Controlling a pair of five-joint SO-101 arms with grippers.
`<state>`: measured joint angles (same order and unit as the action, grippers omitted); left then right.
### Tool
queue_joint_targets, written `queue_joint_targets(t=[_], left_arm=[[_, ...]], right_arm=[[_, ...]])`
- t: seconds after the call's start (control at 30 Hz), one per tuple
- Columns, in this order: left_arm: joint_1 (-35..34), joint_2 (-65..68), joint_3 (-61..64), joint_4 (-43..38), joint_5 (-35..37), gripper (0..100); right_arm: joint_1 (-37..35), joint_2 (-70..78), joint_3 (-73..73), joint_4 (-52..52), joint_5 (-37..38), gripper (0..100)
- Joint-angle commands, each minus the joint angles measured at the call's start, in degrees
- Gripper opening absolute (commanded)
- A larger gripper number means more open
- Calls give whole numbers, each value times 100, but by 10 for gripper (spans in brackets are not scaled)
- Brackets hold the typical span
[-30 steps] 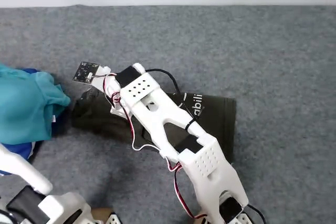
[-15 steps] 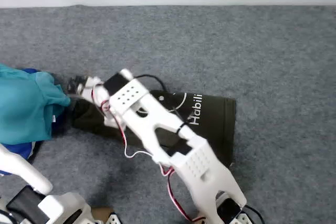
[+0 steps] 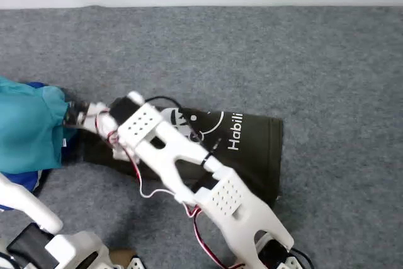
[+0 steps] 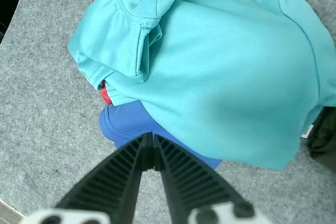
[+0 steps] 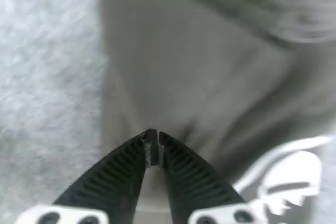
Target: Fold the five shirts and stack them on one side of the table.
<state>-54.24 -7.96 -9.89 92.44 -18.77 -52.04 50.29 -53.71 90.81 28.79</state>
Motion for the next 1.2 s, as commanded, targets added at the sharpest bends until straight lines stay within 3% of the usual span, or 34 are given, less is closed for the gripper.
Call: queue_joint_targets(t=[0.0,0.33,0.67,0.77,0.97,1.17], left_arm=[[35,-202,4,-141,44,5],[35,-202,4,-141,44,5],[114,-448,-66,-97,44,5],[369,-774,-57,18,26,5],[1046,-1143,-57,501,18,6],[1187,-1187,-13,809,44,6]], right_arm=[[145,-163,-642,-224,18,11],[-470,752,-791,-523,44,10],[215,558,-2708,1165,9,9],[567,462,-2822,1226,-246,9],[1200,-347,-2189,1235,-1187,9],[1745,-1921,-211,1218,-2127,9]])
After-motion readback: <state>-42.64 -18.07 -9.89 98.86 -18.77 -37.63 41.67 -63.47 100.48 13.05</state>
